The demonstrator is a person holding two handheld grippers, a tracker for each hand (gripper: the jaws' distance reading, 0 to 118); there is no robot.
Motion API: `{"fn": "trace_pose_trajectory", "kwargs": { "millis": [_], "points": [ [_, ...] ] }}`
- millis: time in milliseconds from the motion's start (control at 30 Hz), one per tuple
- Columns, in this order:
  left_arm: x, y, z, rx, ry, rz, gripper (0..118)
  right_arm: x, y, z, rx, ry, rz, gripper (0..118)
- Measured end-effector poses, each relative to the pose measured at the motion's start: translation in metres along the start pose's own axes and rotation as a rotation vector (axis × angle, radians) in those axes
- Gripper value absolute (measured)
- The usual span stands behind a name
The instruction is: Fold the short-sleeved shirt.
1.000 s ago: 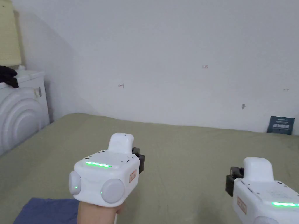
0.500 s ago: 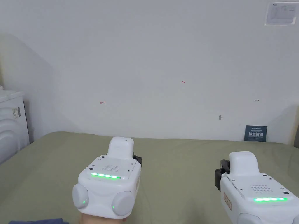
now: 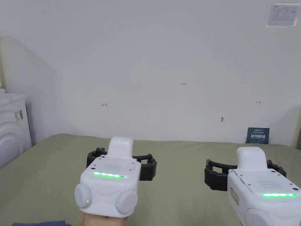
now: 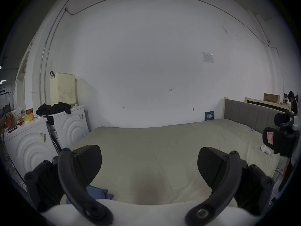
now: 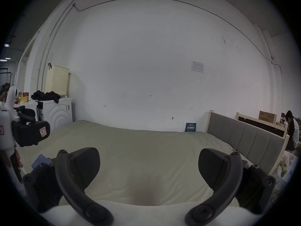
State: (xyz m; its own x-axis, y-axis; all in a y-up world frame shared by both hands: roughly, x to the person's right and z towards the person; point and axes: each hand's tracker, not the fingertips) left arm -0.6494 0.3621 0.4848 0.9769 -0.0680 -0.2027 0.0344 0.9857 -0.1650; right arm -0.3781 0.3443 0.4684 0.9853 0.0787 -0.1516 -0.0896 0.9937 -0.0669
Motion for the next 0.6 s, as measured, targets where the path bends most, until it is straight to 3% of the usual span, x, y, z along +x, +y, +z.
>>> {"fn": "trace_pose_trajectory", "kwargs": {
  "millis": [200,333,433,500,600],
  "points": [
    [-0.006,0.003,-0.003,-0.014,0.016,0.010,118,-0.001,0.018,-0.010,-0.029,0.031,-0.002,118],
    [-0.006,0.005,0.002,-0.010,0.033,-0.013,118,-0.001,0.023,-0.010,-0.051,0.065,-0.051,118],
    [-0.006,0.006,0.008,-0.008,0.025,-0.020,118,-0.006,0.028,-0.005,-0.034,-0.006,-0.035,118],
    [-0.006,0.008,0.012,-0.006,0.026,-0.012,118,-0.003,0.029,-0.001,-0.040,0.051,-0.023,118],
    [-0.006,0.012,0.016,0.001,0.016,-0.006,118,0.002,0.030,0.005,-0.050,0.148,-0.068,118]
  ]
}}
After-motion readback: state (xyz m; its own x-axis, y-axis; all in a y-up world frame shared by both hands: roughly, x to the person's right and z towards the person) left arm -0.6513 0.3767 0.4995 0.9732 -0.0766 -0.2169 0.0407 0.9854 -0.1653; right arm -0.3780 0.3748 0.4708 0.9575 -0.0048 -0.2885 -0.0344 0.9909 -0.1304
